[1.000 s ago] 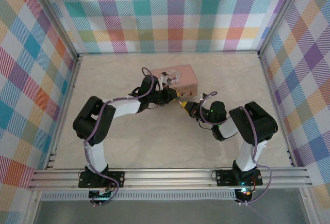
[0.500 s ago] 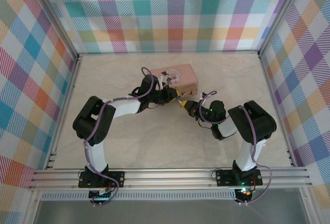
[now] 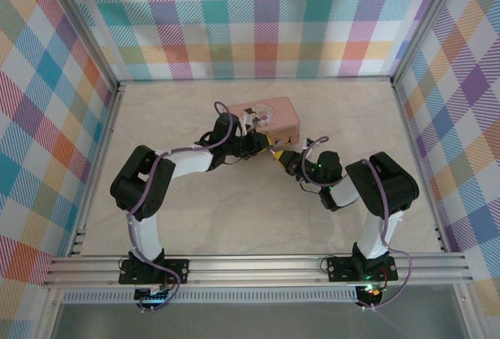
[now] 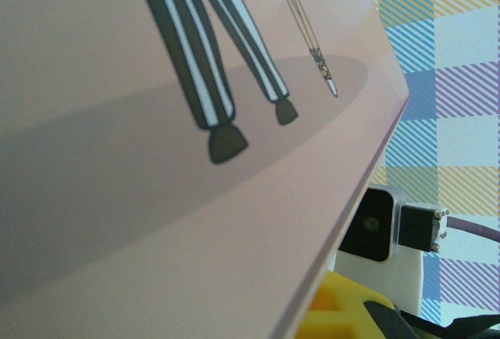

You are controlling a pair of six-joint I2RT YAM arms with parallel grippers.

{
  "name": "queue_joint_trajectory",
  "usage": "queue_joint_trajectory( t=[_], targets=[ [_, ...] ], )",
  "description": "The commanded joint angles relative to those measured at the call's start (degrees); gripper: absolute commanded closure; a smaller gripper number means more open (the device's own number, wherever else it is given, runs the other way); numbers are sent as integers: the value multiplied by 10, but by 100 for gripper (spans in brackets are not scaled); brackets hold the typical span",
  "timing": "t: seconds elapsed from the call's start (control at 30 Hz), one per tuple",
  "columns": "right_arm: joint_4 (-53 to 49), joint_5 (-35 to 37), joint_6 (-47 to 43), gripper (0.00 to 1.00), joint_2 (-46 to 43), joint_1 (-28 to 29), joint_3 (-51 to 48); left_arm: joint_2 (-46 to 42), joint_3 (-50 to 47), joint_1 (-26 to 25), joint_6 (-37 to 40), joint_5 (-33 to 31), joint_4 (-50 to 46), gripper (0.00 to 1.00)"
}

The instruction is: Unlock a padlock with a key

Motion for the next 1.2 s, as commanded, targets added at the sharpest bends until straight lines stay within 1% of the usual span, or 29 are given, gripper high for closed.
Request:
queue_joint_trajectory(
  t=[0.0,0.3,1.17],
  targets=[
    [31,1,4,100,8,0,14,-24,-1,4,-15,28,50,89],
    [31,4,5,100,16,-1,14,-23,-1,5,-18,27,52,89],
    [31,10,5,100,0,-4,14,-20,-9,4,-26,29,65,89]
  ],
)
